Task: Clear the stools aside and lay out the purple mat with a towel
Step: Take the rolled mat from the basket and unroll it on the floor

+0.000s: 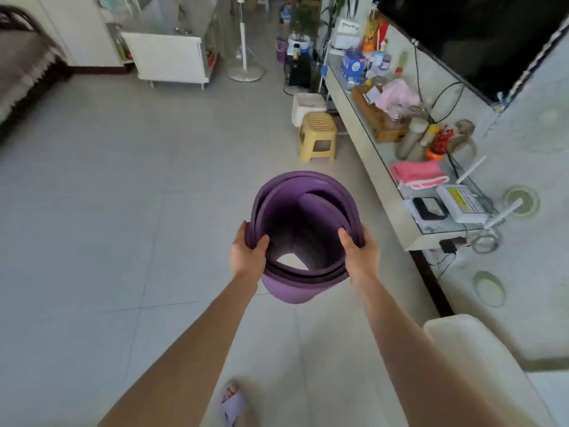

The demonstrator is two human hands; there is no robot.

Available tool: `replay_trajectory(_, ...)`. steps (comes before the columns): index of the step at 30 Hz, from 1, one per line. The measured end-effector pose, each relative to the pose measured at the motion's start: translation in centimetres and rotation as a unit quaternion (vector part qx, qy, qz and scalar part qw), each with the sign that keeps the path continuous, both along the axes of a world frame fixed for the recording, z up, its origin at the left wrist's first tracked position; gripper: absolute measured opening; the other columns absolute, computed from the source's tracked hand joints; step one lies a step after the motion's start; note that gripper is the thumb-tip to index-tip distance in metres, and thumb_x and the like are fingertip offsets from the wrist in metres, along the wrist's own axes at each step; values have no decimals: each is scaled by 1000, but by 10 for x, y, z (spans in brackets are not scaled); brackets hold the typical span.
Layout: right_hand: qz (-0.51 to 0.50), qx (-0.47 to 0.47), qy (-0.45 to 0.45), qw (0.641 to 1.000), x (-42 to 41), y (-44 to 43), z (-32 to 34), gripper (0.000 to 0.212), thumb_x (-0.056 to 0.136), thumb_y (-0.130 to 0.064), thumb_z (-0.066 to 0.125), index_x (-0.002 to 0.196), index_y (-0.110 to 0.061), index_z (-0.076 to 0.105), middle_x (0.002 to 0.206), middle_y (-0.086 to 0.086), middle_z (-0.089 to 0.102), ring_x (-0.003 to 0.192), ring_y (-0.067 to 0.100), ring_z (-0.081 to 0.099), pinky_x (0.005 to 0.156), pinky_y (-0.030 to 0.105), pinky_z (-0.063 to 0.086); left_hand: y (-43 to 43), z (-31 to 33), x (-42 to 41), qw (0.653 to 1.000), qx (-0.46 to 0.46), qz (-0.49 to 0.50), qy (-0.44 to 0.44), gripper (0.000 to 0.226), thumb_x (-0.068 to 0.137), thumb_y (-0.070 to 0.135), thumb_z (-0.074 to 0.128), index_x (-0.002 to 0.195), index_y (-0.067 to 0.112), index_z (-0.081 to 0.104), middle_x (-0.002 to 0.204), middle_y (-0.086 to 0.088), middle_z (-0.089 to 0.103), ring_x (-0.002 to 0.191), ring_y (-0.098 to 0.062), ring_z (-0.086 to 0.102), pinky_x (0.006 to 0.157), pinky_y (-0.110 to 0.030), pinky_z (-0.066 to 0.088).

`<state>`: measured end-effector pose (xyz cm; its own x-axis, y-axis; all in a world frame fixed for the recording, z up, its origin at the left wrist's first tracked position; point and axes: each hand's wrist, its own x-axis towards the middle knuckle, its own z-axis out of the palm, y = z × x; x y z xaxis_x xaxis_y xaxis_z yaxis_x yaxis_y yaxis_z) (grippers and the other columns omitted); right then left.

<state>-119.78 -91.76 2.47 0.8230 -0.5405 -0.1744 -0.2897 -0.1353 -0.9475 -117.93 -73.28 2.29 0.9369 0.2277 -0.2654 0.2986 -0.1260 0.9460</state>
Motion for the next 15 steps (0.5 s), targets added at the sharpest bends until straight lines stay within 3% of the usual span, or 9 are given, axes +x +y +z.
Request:
replay_trajectory(5,42,29,10,999,67,112,-13,37,91,-21,62,126,-11,58,108,5,66,98,21,61,85,27,45,114,-11,52,999,4,53,11,58,91,13,58,145,15,36,122,-2,57,113,-24,55,102,-35,44)
replay_trajectory(8,52,27,10,998,95,154,-20,39,90,-22,63,127,-14,58,110,4,67,101,22,62,92,32,48,156,-10,72,998,3,65,10,58,92,13,58,145,15,35,117,1,55,112,-23,54,99,-32,43)
replay_trajectory(11,85,20,28,996,136,216,-24,40,90,-26,63,128,-16,58,114,5,67,104,25,62,97,40,50,219,-15,104,995,11,93,17,57,92,14,57,145,15,35,124,-3,57,113,-24,54,101,-36,45)
replay_trajectory(15,113,9,32,993,192,283,-29,41,90,-27,62,130,-16,57,117,5,67,107,26,62,99,41,49,283,-21,147,992,9,125,24,55,92,12,57,143,13,38,118,-1,56,105,-21,53,97,-34,45)
